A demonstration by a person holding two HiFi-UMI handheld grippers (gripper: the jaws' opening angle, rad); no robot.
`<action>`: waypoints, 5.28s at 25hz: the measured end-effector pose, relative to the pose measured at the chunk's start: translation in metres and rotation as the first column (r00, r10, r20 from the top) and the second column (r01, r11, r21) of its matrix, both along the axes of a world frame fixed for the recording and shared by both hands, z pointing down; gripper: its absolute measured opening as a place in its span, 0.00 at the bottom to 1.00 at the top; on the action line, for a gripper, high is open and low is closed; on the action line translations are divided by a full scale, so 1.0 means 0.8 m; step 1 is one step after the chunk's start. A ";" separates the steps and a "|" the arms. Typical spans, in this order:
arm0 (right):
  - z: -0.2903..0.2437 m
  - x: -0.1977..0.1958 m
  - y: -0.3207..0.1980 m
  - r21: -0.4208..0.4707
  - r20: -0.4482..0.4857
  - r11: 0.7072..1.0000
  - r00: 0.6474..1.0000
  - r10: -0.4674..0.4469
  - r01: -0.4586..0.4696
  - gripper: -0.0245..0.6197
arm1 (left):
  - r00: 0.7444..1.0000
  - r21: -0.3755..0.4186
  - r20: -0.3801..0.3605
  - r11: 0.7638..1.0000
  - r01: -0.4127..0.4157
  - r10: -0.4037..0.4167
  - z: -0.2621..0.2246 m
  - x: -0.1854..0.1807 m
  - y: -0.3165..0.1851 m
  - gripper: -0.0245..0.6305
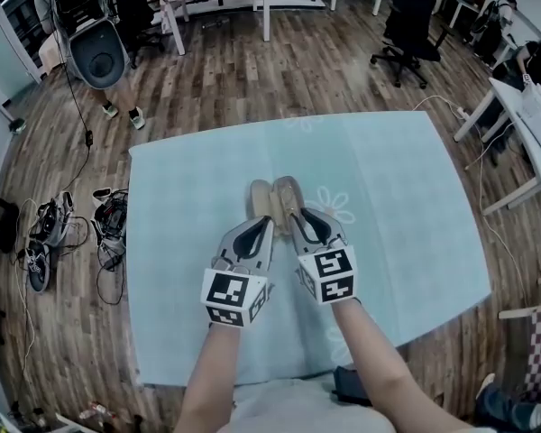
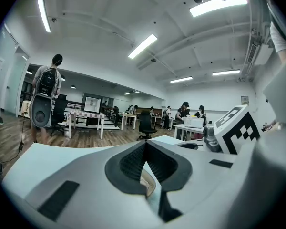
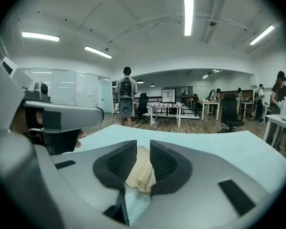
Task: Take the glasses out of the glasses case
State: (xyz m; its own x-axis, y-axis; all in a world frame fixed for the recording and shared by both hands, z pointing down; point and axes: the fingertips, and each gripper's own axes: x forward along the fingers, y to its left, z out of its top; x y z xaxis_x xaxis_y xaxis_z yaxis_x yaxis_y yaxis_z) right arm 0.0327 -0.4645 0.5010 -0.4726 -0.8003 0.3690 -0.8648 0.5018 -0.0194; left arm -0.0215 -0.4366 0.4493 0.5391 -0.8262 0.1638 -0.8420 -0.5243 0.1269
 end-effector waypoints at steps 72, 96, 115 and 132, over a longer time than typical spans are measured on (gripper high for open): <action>0.186 0.004 -0.109 -0.357 -0.356 0.918 0.934 0.034 -0.170 0.08 | 0.997 -0.097 -0.032 0.993 0.064 -0.068 0.057 -0.062 -0.089 0.05; 0.135 -0.012 -0.106 -0.280 -0.217 0.949 0.972 0.087 -0.148 0.08 | 0.998 -0.049 -0.021 0.998 0.051 -0.052 0.028 -0.056 -0.063 0.05; 0.051 -0.020 -0.049 -0.163 -0.131 0.985 0.991 0.037 -0.058 0.08 | 1.000 0.022 -0.002 0.999 0.023 -0.023 -0.023 -0.041 -0.009 0.05; -0.004 -0.021 0.023 -0.066 -0.063 0.997 0.998 0.020 -0.025 0.08 | 0.999 0.073 0.021 0.996 0.047 -0.049 -0.046 -0.040 0.041 0.05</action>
